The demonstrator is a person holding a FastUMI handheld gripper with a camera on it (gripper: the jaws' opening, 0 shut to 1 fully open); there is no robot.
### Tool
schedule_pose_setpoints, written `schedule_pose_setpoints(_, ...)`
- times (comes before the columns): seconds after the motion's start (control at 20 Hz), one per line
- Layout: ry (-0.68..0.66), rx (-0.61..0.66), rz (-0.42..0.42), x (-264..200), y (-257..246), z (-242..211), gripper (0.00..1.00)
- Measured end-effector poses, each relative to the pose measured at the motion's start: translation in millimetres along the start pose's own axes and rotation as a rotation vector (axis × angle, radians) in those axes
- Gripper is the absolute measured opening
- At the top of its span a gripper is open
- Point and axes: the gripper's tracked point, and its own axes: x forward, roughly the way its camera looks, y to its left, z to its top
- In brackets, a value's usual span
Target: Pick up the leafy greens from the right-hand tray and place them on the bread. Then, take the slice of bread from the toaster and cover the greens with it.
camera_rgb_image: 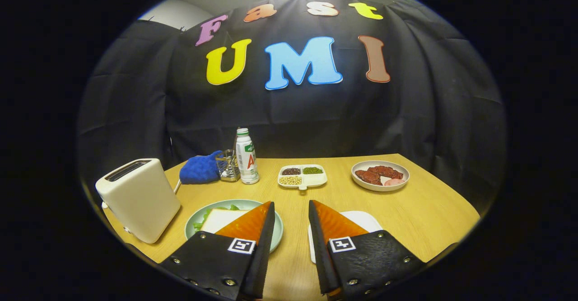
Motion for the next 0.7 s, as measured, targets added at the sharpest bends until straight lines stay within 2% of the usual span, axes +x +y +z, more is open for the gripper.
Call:
schedule_pose_setpoints(0.3,-0.042,-0.006,-0.051,-15,-52,13,0.45)
schedule_pose_setpoints(0.45,-0.076,-0.001,-0.039,-25,-72,25,0.45)
schedule_pose_setpoints(0.6,-0.087,-0.049,-0.093,-30,-118,30,0.45)
schedule_pose_setpoints(0.7,-0.087,-0.052,-0.097,-37,-139,30,0.45)
